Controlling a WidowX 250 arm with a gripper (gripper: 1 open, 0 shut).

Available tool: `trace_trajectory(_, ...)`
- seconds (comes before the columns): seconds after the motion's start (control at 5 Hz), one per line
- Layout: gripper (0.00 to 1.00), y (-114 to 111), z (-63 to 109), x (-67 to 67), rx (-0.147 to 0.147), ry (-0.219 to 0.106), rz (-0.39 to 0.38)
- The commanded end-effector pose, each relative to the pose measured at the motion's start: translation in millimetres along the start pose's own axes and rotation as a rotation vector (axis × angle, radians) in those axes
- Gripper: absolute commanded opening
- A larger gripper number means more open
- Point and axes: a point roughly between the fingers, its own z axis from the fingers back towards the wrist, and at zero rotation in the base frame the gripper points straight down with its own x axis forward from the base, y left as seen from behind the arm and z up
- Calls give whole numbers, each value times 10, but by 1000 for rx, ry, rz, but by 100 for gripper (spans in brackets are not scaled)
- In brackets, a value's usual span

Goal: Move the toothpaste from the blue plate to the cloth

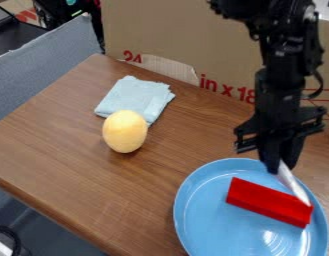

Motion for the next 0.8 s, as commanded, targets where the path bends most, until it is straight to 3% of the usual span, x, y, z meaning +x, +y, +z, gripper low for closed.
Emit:
trace_trajectory(0.0, 0, -100, -25, 31, -51, -38, -11)
trace_trajectory(0.2, 0, -46, -84, 65, -49, -36, -24)
trace_trajectory(0.4, 0, -80, 10, 141, -40, -36, -36)
trace_trajectory(0.6, 0, -81, -108, 159, -38, -29, -32)
